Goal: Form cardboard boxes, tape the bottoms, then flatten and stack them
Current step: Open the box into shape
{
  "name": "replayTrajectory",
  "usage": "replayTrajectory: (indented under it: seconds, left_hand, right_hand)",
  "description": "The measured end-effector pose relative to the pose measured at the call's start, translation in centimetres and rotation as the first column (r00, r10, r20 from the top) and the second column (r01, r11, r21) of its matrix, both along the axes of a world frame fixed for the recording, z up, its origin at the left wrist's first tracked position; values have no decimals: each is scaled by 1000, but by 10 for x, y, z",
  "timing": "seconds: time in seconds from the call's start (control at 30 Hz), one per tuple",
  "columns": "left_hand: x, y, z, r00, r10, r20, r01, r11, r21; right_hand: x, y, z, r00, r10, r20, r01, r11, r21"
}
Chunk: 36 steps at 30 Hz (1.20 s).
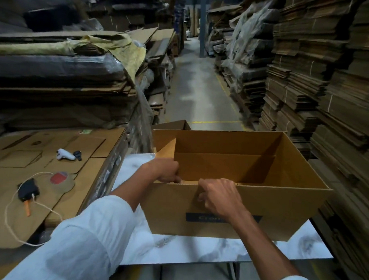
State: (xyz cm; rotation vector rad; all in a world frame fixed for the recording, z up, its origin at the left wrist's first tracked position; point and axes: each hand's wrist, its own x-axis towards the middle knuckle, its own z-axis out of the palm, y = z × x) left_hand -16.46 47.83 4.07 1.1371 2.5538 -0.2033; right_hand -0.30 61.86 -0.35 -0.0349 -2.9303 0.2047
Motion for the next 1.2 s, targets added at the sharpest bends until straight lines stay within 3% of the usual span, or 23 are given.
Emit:
replayTrajectory:
  seconds: [0.07, 0.2, 0.63, 0.73, 0.83, 0.93, 1.03, 1.1, 1.13, 1.2]
  left_hand:
    - [-8, -24, 2, 991, 111, -71, -102, 987, 123]
    - [-16, -69, -2, 946, 322, 29, -311, 881, 357]
    - [-1, -88, -35, 919, 371, 131, -360, 657, 663]
    - [7, -95, -45, 915, 355, 191, -347, 452, 822]
    - [16, -103, -64, 860, 408, 306, -404, 182, 896]
    - [23, -107, -89, 745, 384, 545, -565, -70, 822]
    - [25, -111, -119, 627, 319, 711, -702, -166, 693]
    - [25, -114, -141, 576, 309, 756, -764, -126, 633]
    - [24, -115, -154, 560, 341, 755, -791, -53, 610]
    - [22, -116, -177, 544, 438, 716, -827, 138, 544]
  right_hand:
    - [-2, 0, 0, 1000, -2, 0, 2, 1000, 4]
    - [-4, -1, -3, 1000, -23, 14, 23, 1000, 14]
    - [-2, 5, 0, 1000, 9, 24, -10, 999, 37]
    - [7, 18, 6, 995, -55, -79, 44, 990, -136]
    - [26, 57, 4, 891, -237, -387, 114, 942, -315]
    - [57, 103, 3, 654, -519, -551, 242, 833, -497]
    - [92, 140, -5, 366, -749, -552, 297, 656, -694]
    - [111, 156, -20, 194, -872, -448, 262, 487, -833]
    - [119, 162, -30, 143, -929, -341, 232, 366, -901]
    - [130, 168, -51, 156, -984, -82, 245, 119, -962]
